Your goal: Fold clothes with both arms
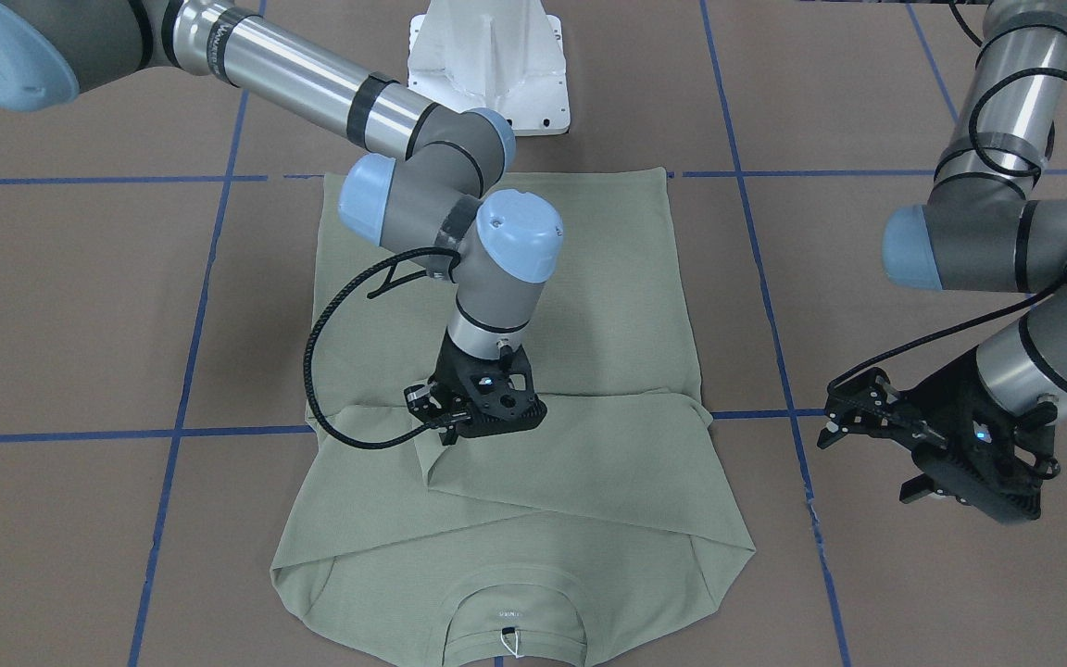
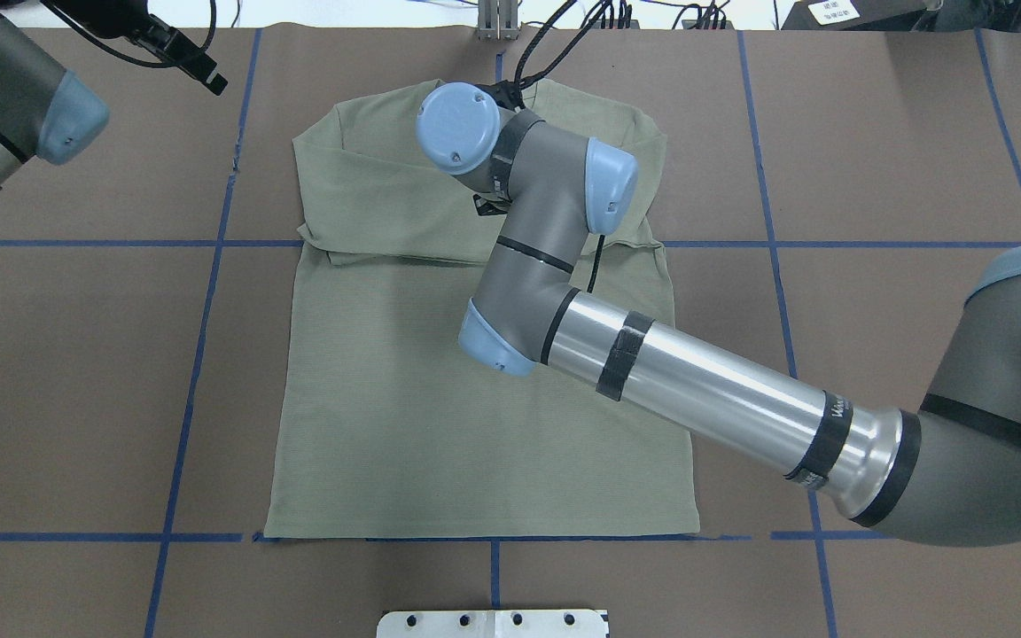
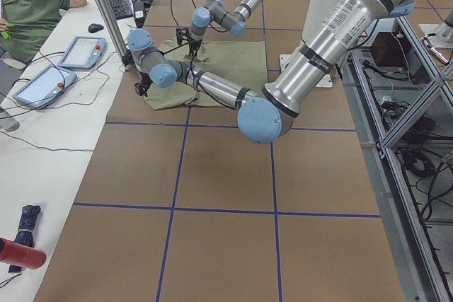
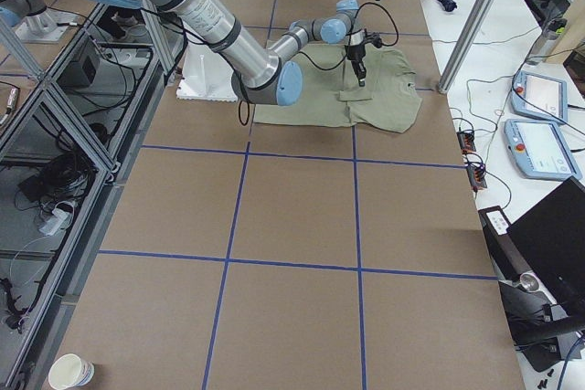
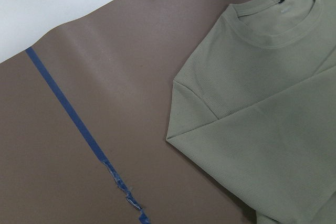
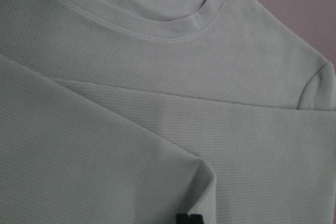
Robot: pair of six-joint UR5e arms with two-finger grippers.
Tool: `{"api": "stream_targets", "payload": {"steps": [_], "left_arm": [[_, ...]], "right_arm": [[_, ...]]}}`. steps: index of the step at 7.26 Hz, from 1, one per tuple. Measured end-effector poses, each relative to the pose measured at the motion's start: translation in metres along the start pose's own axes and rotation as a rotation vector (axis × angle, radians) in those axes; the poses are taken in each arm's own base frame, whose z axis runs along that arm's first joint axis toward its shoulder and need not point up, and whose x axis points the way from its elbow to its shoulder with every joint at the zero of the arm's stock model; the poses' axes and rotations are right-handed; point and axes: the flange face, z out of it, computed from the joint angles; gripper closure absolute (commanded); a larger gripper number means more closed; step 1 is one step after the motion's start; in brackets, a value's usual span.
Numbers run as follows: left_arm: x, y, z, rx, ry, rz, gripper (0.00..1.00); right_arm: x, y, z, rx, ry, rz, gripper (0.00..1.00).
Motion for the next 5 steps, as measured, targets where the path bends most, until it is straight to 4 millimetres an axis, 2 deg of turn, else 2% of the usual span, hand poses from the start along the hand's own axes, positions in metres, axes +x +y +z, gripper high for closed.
{"api": "stream_targets", "payload": {"steps": [1,3,4,5], "left_arm": [[0.002,-0.001,-0.001,0.003,0.001,-0.004,0.0],[0.004,-0.001,-0.003,0.006,0.002,-0.006,0.0],[0.004,0.0,-0.003,0.006,0.002,-0.007,0.0],[0.004,0.0,-0.003,0.006,0.002,-0.007,0.0]], "right_arm": [[0.027,0.002,0.007,-0.004,0.002,-0.034,1.0],[0.067,0.005,0.025,-0.011,0.018,-0.112,1.0],[0.08,0.004,0.03,-0.013,0.028,-0.151,0.77],[0.088,0.003,0.035,-0.015,0.037,-0.178,0.01]]}}
